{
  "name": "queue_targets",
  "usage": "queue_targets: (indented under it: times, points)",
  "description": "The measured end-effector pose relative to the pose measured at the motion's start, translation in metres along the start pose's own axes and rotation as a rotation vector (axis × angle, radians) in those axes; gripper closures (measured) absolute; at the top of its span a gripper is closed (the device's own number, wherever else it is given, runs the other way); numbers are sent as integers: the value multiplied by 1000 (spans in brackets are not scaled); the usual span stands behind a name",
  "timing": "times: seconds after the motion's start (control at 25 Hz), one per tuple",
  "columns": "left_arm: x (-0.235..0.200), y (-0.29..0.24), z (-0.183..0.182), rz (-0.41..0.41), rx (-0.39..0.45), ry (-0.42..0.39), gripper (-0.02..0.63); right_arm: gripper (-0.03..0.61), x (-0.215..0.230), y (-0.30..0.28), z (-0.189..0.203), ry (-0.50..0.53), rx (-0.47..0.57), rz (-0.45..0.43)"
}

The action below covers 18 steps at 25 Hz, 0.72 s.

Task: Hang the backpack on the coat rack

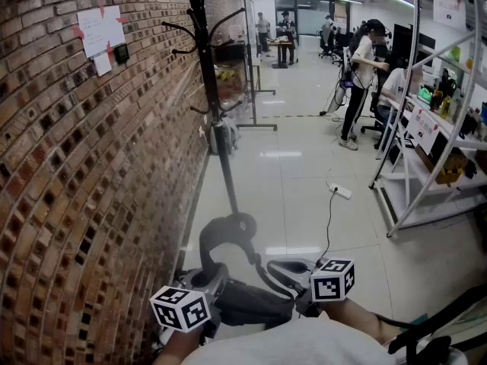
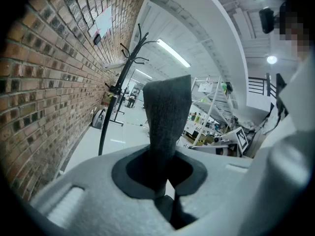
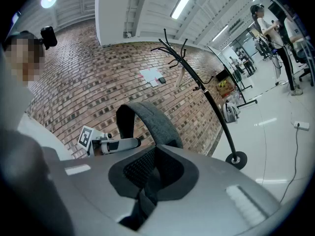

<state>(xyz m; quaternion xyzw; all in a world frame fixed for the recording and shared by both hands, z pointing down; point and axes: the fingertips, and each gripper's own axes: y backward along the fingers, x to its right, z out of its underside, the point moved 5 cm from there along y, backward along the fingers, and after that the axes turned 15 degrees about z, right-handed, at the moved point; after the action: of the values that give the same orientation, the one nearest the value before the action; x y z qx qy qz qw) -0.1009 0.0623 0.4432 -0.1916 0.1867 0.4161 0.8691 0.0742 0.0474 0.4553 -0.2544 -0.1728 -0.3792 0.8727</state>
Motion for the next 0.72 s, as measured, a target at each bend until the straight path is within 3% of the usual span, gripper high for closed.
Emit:
queue_targets:
  times: [0.4, 0.72]
  points:
    - [-64, -51, -34, -62, -12, -21, 577, 580, 61, -51, -45, -1, -44, -8]
    - [-130, -108, -95, -108, 21, -12, 577, 580, 128, -106, -110, 10, -40, -47]
